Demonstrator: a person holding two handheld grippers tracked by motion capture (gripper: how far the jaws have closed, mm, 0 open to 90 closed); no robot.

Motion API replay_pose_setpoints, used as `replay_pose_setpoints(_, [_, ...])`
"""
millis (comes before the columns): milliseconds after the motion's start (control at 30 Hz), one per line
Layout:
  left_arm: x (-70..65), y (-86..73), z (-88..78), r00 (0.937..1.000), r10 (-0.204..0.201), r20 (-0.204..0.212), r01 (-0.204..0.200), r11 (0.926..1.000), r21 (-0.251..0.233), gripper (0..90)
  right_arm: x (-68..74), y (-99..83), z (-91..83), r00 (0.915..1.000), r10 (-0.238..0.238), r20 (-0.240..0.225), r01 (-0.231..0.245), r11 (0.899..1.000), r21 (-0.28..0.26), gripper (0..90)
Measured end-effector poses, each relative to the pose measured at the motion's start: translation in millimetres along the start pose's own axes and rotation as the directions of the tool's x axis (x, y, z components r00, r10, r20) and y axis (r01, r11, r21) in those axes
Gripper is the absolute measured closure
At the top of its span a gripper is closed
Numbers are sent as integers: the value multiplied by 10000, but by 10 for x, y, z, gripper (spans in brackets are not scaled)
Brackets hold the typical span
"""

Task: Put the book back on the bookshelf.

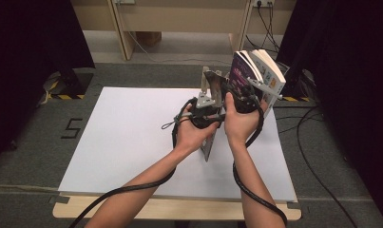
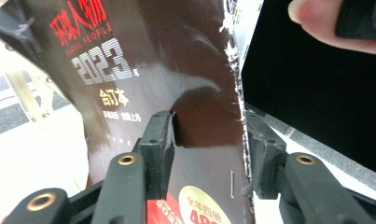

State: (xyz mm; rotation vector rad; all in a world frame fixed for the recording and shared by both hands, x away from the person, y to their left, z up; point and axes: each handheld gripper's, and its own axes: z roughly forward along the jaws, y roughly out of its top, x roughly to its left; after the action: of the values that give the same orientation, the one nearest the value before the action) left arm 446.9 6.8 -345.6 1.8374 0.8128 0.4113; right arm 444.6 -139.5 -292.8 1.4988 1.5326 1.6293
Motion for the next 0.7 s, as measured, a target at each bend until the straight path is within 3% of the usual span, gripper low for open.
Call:
replay_pose_setpoints(200, [-1, -15, -4, 9999, -77, -128, 75, 9999, -135, 642, 15, 1, -16, 9999, -112, -46, 111, 9999, -65, 873])
replay_pose_setpoints(433, [23, -29, -40, 9973, 53, -734, -80, 9993, -358, 729, 77, 6, -22, 9979, -533, -354, 526, 9984, -220, 872])
replay_pose_setpoints(700, [39, -105, -57, 9834, 474, -1753, -524, 9983, -238, 810, 118, -44, 43, 9935, -882, -722, 876, 9961, -109, 865])
